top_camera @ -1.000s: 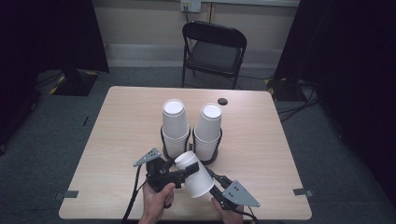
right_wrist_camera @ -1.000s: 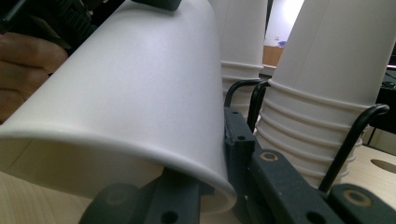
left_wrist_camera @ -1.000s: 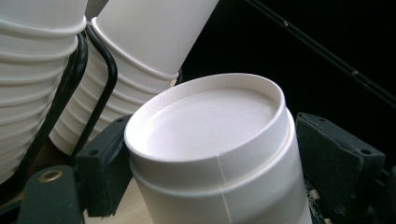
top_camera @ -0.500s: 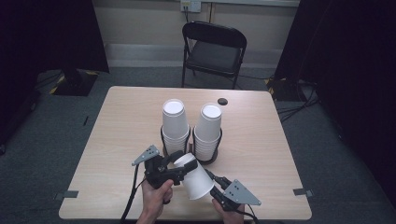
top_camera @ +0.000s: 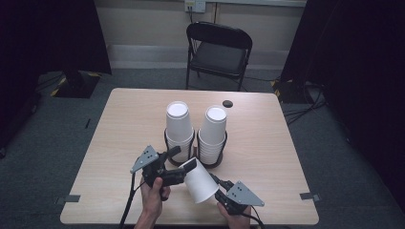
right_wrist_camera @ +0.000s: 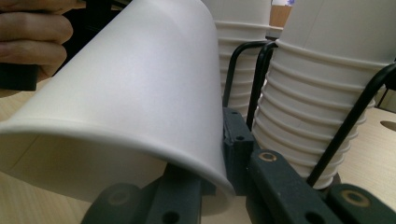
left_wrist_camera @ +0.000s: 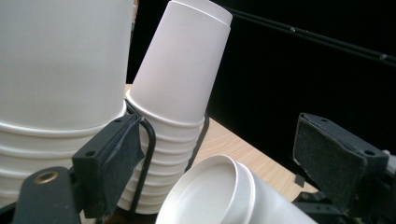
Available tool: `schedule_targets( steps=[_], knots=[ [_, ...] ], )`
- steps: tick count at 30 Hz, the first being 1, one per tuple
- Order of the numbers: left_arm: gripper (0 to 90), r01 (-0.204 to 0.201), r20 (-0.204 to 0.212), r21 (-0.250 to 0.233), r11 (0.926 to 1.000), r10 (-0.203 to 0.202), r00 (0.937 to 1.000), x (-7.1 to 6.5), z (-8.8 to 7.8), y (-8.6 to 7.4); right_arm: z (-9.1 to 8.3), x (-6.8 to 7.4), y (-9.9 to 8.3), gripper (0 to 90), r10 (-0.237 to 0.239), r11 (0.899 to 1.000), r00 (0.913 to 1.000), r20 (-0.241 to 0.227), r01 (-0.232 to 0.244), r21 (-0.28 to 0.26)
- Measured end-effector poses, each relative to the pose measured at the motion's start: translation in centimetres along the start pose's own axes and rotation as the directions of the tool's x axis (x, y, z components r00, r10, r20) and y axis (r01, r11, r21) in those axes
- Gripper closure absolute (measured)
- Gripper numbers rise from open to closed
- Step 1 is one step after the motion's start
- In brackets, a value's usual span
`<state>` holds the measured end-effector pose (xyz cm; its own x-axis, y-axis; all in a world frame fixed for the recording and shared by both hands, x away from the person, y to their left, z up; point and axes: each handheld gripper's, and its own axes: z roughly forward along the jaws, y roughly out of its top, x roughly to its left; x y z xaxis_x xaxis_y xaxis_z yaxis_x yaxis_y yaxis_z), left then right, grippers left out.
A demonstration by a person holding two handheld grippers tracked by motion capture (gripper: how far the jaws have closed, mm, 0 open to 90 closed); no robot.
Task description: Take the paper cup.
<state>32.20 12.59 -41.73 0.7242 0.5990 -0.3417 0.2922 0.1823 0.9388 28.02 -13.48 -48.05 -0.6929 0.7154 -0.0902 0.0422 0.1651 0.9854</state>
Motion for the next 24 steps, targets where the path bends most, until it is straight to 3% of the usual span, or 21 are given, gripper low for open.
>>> schedule_targets(
  steps=[3,5,8,13,17,21,24],
  knots=[
    [15.1,-0.020,-0.028,0.000,0.9998,0.020,0.9994,0.1,-0.1,-0.1,0.1,-0.2,0.0,85.1,0.011,1.000,0.9999,0.002,-0.011,0.023],
    [15.2,-0.063,-0.049,0.009,0.9979,0.064,0.9968,0.2,-0.1,-0.2,0.1,-0.3,0.0,85.2,0.020,0.999,0.9998,0.001,-0.020,0.043],
    [15.2,-0.148,-0.078,0.027,0.9887,0.149,0.9857,0.1,-0.2,-0.4,0.1,-0.5,0.1,85.3,0.025,0.997,0.9997,0.009,-0.026,0.075],
    [15.2,-0.218,-0.079,0.057,0.9742,0.222,0.9718,-0.1,-0.4,-0.7,-0.2,-0.9,0.2,85.4,0.044,0.992,0.9990,0.010,-0.045,0.122],
    [15.2,-0.282,-0.073,0.077,0.9563,0.288,0.9549,-0.4,-0.6,-0.7,-0.4,-1.2,0.2,85.5,0.050,0.986,0.9986,0.018,-0.052,0.159],
    [15.6,-0.350,-0.061,0.108,0.9306,0.357,0.9320,-0.6,-0.7,-0.8,-0.5,-1.6,0.2,85.5,0.059,0.981,0.9981,0.018,-0.061,0.186],
    [15.6,-0.378,-0.048,0.124,0.9176,0.386,0.9214,-0.8,-0.7,-1.0,-0.7,-1.8,0.2,85.5,0.065,0.978,0.9978,0.012,-0.066,0.197]
  ],
)
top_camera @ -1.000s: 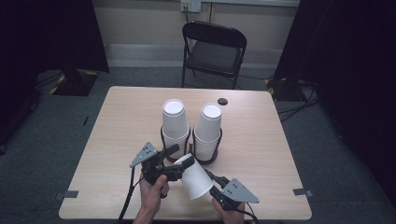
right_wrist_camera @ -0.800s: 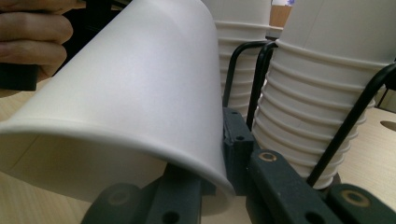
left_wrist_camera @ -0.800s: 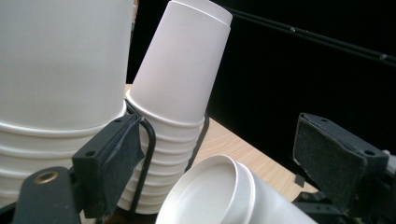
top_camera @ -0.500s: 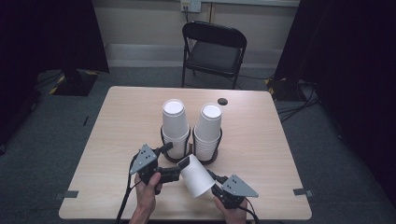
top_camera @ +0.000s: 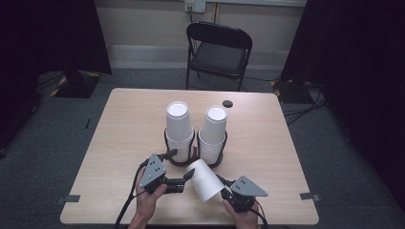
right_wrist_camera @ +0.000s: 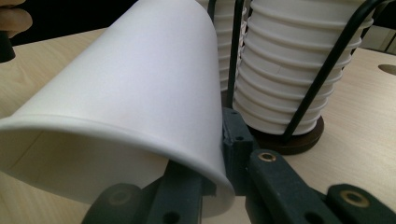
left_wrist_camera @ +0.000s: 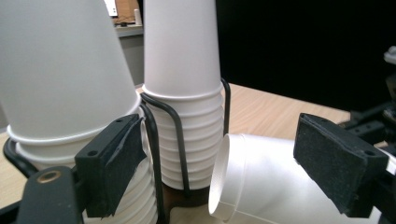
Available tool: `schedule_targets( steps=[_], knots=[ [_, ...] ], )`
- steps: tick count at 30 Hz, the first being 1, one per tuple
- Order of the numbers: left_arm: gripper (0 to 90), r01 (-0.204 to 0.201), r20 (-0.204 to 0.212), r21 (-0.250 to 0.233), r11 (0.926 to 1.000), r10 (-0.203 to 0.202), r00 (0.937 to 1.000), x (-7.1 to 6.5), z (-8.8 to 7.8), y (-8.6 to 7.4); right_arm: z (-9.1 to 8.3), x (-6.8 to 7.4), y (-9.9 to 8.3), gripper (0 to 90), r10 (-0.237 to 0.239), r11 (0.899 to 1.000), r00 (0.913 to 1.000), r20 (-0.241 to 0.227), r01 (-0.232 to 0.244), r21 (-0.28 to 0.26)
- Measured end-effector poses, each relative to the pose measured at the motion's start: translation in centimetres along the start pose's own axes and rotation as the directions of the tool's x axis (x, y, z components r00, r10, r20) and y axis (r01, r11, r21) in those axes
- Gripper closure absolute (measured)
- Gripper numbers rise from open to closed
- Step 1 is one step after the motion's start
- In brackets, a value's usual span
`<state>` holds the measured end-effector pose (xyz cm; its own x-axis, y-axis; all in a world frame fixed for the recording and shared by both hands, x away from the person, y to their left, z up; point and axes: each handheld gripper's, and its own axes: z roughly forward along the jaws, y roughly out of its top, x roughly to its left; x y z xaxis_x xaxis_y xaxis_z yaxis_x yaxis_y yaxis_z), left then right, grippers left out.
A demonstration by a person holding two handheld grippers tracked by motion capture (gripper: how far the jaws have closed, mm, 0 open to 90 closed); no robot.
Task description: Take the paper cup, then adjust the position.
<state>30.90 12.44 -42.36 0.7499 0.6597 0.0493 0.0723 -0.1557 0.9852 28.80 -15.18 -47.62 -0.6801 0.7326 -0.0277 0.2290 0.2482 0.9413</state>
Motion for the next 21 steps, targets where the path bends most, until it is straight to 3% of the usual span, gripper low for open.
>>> schedule_targets(
  steps=[6,10,15,21],
  knots=[
    [15.8,-0.070,0.017,0.043,0.9966,0.069,0.9975,-0.6,0.2,-0.2,-0.2,-0.4,0.0,85.4,0.013,1.000,0.9999,-0.010,-0.013,0.019],
    [15.8,-0.117,0.041,0.060,0.9913,0.115,0.9925,-0.9,0.3,-0.3,-0.4,-0.7,0.0,85.5,0.014,0.999,0.9998,-0.015,-0.014,0.036],
    [15.7,-0.171,0.037,0.093,0.9809,0.168,0.9851,-1.3,0.2,-0.6,-0.5,-0.9,0.1,85.5,0.015,0.999,0.9995,-0.027,-0.014,0.052],
    [15.7,-0.197,0.058,0.116,0.9736,0.191,0.9799,-1.3,0.2,-1.1,-0.5,-1.2,0.3,85.5,0.009,0.996,0.9989,-0.046,-0.005,0.085]
  ],
)
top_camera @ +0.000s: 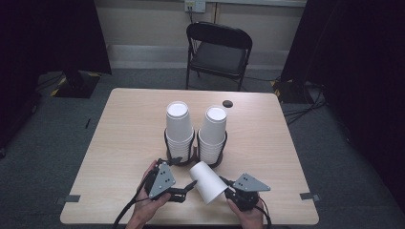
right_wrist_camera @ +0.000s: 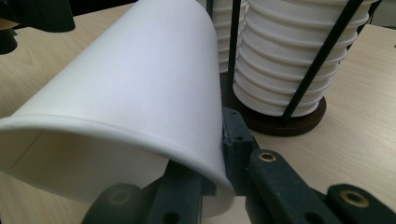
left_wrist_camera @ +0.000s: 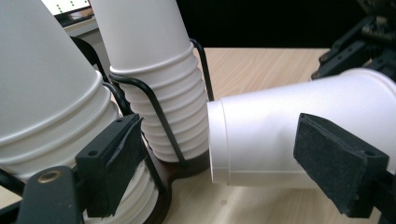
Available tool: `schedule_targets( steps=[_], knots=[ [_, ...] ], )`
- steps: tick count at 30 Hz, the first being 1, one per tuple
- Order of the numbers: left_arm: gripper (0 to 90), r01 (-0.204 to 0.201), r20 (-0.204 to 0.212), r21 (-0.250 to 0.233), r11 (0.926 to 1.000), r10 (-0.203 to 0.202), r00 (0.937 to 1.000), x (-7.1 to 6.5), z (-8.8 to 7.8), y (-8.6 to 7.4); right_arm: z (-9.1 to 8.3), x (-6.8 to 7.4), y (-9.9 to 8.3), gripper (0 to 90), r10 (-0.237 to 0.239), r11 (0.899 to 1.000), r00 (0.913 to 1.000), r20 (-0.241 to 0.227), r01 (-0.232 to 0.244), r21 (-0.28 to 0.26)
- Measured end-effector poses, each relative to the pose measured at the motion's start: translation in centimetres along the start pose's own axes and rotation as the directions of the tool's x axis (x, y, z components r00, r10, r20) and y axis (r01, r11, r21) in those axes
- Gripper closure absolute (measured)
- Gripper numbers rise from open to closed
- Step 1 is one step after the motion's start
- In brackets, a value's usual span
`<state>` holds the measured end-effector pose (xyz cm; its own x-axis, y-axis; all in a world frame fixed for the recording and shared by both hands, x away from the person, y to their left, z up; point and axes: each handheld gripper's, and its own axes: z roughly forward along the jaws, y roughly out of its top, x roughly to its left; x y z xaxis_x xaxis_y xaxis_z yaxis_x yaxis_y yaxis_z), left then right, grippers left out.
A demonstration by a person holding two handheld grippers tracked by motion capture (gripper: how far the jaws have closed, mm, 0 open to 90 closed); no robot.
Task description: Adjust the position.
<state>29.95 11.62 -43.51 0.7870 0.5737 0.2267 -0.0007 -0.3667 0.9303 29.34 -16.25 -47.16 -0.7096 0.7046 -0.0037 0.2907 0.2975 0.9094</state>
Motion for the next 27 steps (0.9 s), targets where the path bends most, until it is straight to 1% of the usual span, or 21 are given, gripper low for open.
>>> schedule_targets(
  steps=[2,4,7,12,15,19,22,25,27],
  knots=[
    [15.7,-0.017,0.007,0.008,0.9998,0.017,0.9998,0.1,-0.1,-0.1,0.1,-0.1,0.1,85.5,0.000,1.000,1.0000,-0.005,0.000,0.010],
    [15.7,-0.013,0.012,0.006,0.9999,0.013,0.9998,0.1,-0.1,-0.2,0.2,-0.1,0.2,85.4,-0.002,1.000,1.0000,-0.010,0.003,0.012],
    [15.8,-0.042,0.012,0.020,0.9989,0.042,0.9990,0.0,-0.1,-0.2,0.4,-0.1,0.4,85.5,-0.007,1.000,0.9998,-0.017,0.008,0.014],
    [15.7,-0.064,0.024,0.033,0.9974,0.063,0.9977,-0.2,-0.1,-0.2,0.6,0.0,0.7,85.5,-0.012,0.999,0.9993,-0.036,0.013,0.033],
    [15.7,-0.099,0.033,0.054,0.9936,0.097,0.9947,-0.5,0.0,-0.3,0.5,0.0,0.8,85.4,-0.020,0.999,0.9988,-0.045,0.022,0.043],
    [15.8,-0.130,0.045,0.070,0.9890,0.127,0.9908,-0.8,0.2,-0.3,0.6,-0.1,0.9,85.4,-0.019,0.998,0.9983,-0.055,0.022,0.054],
    [15.8,-0.164,0.048,0.094,0.9820,0.160,0.9859,-1.1,0.3,-0.3,0.7,-0.2,1.0,85.4,-0.022,0.997,0.9978,-0.063,0.027,0.067],
    [15.8,-0.175,0.058,0.100,0.9794,0.170,0.9837,-1.1,0.4,-0.4,0.7,-0.4,1.1,85.5,-0.026,0.997,0.9971,-0.071,0.031,0.077],
    [15.8,-0.179,0.054,0.108,0.9779,0.175,0.9832,-1.3,0.5,-0.5,0.7,-0.4,1.2,85.4,-0.027,0.996,0.9967,-0.076,0.033,0.083]
  ],
)
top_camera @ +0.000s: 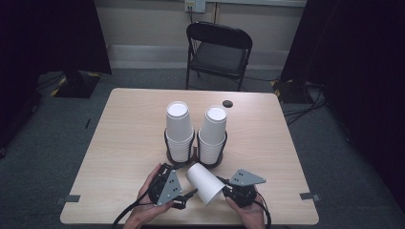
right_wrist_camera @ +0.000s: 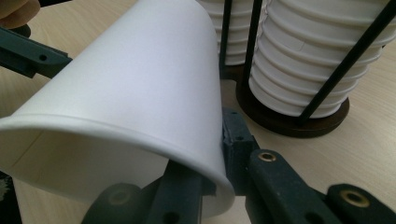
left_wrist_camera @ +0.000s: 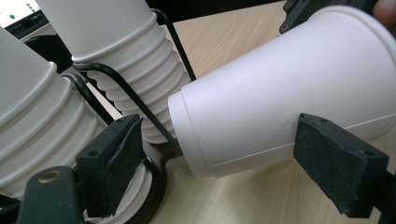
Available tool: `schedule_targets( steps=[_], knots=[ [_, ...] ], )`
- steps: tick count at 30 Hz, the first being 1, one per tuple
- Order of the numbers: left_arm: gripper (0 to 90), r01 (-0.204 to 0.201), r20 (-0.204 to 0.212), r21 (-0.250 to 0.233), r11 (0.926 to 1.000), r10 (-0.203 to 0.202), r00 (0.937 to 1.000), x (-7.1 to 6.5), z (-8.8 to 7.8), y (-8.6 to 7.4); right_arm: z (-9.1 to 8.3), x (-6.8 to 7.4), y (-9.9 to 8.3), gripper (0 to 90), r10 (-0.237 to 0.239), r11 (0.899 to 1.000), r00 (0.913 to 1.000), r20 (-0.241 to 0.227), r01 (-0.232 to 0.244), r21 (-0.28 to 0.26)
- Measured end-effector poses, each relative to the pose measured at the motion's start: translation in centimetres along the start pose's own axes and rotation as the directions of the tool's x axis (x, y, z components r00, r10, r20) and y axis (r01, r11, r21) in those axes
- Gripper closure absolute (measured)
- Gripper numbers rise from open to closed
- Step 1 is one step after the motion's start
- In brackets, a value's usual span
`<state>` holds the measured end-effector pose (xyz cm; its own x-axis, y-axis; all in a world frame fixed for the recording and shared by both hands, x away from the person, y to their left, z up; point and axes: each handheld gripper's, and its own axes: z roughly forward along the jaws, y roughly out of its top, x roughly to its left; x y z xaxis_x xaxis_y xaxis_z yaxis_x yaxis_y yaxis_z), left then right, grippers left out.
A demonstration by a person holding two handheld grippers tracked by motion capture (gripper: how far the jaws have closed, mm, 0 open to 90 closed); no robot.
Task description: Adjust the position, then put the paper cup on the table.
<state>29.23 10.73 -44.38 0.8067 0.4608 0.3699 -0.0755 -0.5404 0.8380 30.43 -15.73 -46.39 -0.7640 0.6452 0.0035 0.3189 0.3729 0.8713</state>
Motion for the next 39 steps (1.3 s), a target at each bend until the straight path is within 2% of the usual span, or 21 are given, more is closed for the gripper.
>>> schedule_targets(
  steps=[9,15,20,22,28,32,34,36,37,39],
  knots=[
    [16.1,-0.056,0.016,0.029,0.9980,0.056,0.9983,-0.3,0.2,0.1,0.3,-0.3,0.4,85.4,-0.020,0.998,0.9993,-0.032,0.021,0.051],
    [16.1,-0.118,0.052,0.046,0.9920,0.115,0.9920,-0.6,0.6,0.0,0.5,-0.7,0.8,85.5,-0.027,0.995,0.9981,-0.056,0.032,0.090],
    [15.8,-0.141,0.043,0.051,0.9886,0.139,0.9893,-0.8,0.6,0.2,0.6,-1.0,1.3,85.4,-0.025,0.994,0.9975,-0.066,0.032,0.105],
    [15.8,-0.176,0.042,0.063,0.9824,0.173,0.9840,-0.9,0.7,0.5,0.6,-1.1,1.5,85.4,-0.028,0.993,0.9970,-0.072,0.036,0.110],
    [16.2,-0.218,0.044,0.070,0.9733,0.216,0.9755,-1.4,0.9,0.8,0.5,-1.6,1.9,85.5,-0.022,0.991,0.9957,-0.090,0.033,0.129],
    [16.2,-0.282,0.036,0.102,0.9539,0.280,0.9593,-2.2,1.1,1.0,0.4,-1.7,2.3,85.4,-0.020,0.989,0.9930,-0.116,0.037,0.146],
    [15.5,-0.302,0.033,0.109,0.9470,0.301,0.9532,-2.5,1.2,1.1,0.4,-1.7,2.5,85.4,-0.022,0.985,0.9923,-0.122,0.042,0.165],
    [15.3,-0.310,0.025,0.118,0.9434,0.309,0.9507,-2.7,1.3,1.1,0.4,-1.7,2.7,85.4,-0.025,0.983,0.9916,-0.127,0.048,0.178],
    [15.3,-0.324,0.022,0.119,0.9385,0.324,0.9459,-2.7,1.3,1.1,0.4,-1.8,2.8,85.4,-0.023,0.982,0.9913,-0.130,0.047,0.184],
    [15.1,-0.322,0.020,0.119,0.9392,0.322,0.9466,-2.8,1.3,1.2,0.3,-1.9,3.0,85.4,-0.018,0.981,0.9902,-0.138,0.044,0.191]
  ],
)
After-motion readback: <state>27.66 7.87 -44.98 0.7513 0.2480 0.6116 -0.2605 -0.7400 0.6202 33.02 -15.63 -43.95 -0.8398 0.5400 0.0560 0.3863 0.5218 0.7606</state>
